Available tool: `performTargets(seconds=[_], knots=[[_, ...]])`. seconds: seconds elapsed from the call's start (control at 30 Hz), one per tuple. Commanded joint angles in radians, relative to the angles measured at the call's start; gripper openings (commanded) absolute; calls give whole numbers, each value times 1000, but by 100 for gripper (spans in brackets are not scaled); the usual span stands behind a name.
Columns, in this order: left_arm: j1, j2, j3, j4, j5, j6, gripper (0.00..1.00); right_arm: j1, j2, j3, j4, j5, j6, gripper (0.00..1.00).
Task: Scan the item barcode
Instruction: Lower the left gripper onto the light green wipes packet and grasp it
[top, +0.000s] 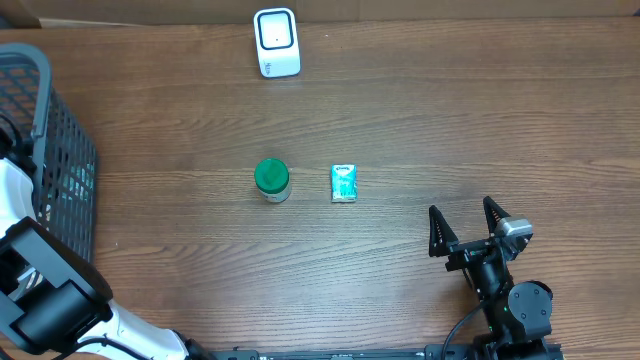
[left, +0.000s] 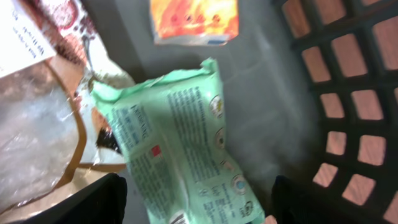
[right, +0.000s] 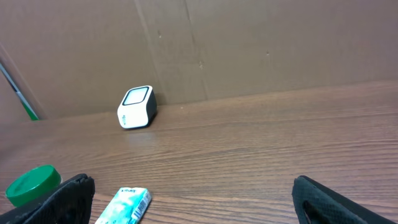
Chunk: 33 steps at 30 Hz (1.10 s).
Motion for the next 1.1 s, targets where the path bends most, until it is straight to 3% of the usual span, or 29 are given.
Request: performTargets(seconds=[0.0,0.27,0.63,1.07], knots=[[-1,151,-50,29,-5,-17,76,-4,-10,-10,6,9,-3,100],[3,174,-43,27,40,-19,67,-4,-10,-10,6,9,-3,100],[74,158,151,-164,397,45,64,-4,-10,-10,6,9,-3,100],[92,153,169,-211,316,96,71,-4,-10,-10,6,9,-3,100]])
